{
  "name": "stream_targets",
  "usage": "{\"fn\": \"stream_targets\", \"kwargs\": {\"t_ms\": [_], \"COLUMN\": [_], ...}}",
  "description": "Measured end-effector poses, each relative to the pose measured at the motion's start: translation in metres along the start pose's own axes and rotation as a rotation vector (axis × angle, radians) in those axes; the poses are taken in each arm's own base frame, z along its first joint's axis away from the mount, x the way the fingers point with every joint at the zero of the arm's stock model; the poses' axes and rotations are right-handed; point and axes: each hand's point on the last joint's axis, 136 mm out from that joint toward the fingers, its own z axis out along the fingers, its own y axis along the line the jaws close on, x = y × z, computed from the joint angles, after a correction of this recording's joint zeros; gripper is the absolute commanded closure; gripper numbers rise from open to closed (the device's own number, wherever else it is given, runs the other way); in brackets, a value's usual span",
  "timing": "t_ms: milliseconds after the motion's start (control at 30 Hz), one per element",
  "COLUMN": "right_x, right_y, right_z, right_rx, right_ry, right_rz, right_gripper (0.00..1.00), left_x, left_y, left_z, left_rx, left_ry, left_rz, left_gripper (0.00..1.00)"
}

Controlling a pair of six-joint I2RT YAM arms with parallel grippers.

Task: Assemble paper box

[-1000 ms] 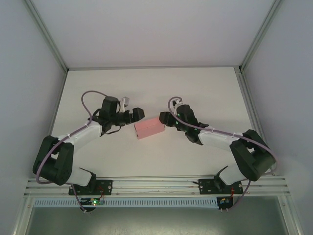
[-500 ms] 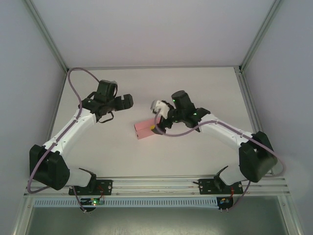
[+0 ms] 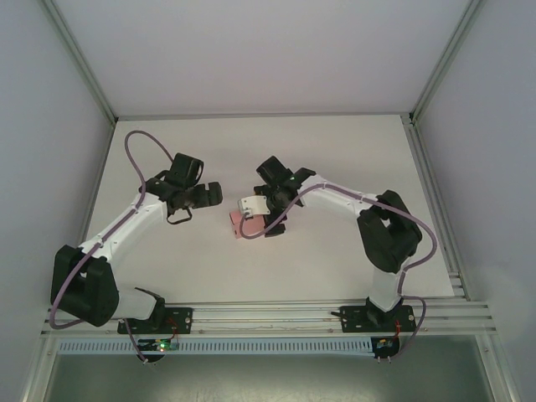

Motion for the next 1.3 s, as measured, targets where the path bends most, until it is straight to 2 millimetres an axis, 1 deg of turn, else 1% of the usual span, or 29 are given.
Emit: {"fn": "stream_targets", "kwargs": {"t_ms": [67,133,167,233,267,300,333,433,500,600,700,767,833,900,933,1000,1033,1067,1133,1200,1233,1300], "right_x": [0.002,0.004,0.004,0.003,0.002,0.002,0.003,0.01,0.019,0.036,0.055,0.064,0.073,0.077,0.078,0.075,0.072,0.069,0.064,0.054,0.048,0.033], "right_y": [-0.001,-0.002,-0.003,-0.009,-0.012,-0.015,-0.018,-0.026,-0.031,-0.038,-0.04,-0.037,-0.031,-0.02,-0.014,-0.003,0.003,0.01,0.023,0.034,0.038,0.043], "right_z": [0.005,0.007,0.007,0.005,0.003,0.0,-0.001,-0.007,-0.013,-0.025,-0.035,-0.036,-0.032,-0.025,-0.021,-0.015,-0.012,-0.009,-0.008,-0.015,-0.023,-0.045], "right_rx": [-0.001,0.009,0.019,0.052,0.071,0.091,0.112,0.194,0.282,0.456,0.601,0.672,0.708,0.716,0.714,0.719,0.708,0.692,0.648,0.616,0.609,0.613], "right_ry": [0.029,0.057,0.066,0.073,0.079,0.091,0.103,0.155,0.208,0.276,0.31,0.315,0.323,0.332,0.334,0.329,0.326,0.323,0.317,0.282,0.252,0.173], "right_rz": [-0.015,-0.021,-0.022,-0.013,-0.013,-0.007,0.005,0.035,0.058,0.096,0.145,0.171,0.187,0.183,0.178,0.171,0.162,0.155,0.146,0.153,0.157,0.164], "right_gripper": [0.22,0.47,0.52,0.53,0.57,0.62,0.65,0.68,0.73,0.73,0.73,0.71,0.68,0.59,0.53,0.3,0.14,0.02,0.02,0.02,0.02,0.02], "left_x": [0.002,0.004,0.004,0.004,0.005,0.005,0.005,0.006,0.006,0.008,0.01,0.011,0.012,0.012,0.013,0.015,0.015,0.015,0.015,0.015,0.014,0.014], "left_y": [0.002,0.004,0.005,0.006,0.006,0.007,0.007,0.01,0.013,0.019,0.024,0.027,0.029,0.031,0.031,0.033,0.033,0.033,0.033,0.033,0.033,0.035], "left_z": [-0.002,-0.007,-0.009,-0.013,-0.015,-0.017,-0.019,-0.024,-0.027,-0.029,-0.031,-0.031,-0.031,-0.031,-0.03,-0.029,-0.029,-0.029,-0.029,-0.029,-0.029,-0.029], "left_rx": [0.0,-0.001,-0.001,0.0,0.001,0.001,0.002,-0.002,-0.011,-0.03,-0.051,-0.061,-0.07,-0.076,-0.078,-0.082,-0.082,-0.082,-0.083,-0.085,-0.086,-0.094], "left_ry": [-0.005,-0.018,-0.024,-0.038,-0.044,-0.05,-0.055,-0.074,-0.087,-0.102,-0.112,-0.117,-0.12,-0.123,-0.123,-0.118,-0.117,-0.117,-0.117,-0.118,-0.12,-0.123], "left_rz": [0.0,0.0,0.0,0.0,0.0,-0.001,-0.001,-0.001,-0.002,-0.005,-0.012,-0.015,-0.021,-0.026,-0.028,-0.029,-0.029,-0.029,-0.029,-0.029,-0.029,-0.029], "left_gripper": [0.0,0.0,0.0,0.0,0.0,0.0,0.0,0.0,0.0,0.0,0.0,0.0,0.0,0.0,0.0,0.0,0.0,0.0,0.0,0.0,0.0,0.0]}}
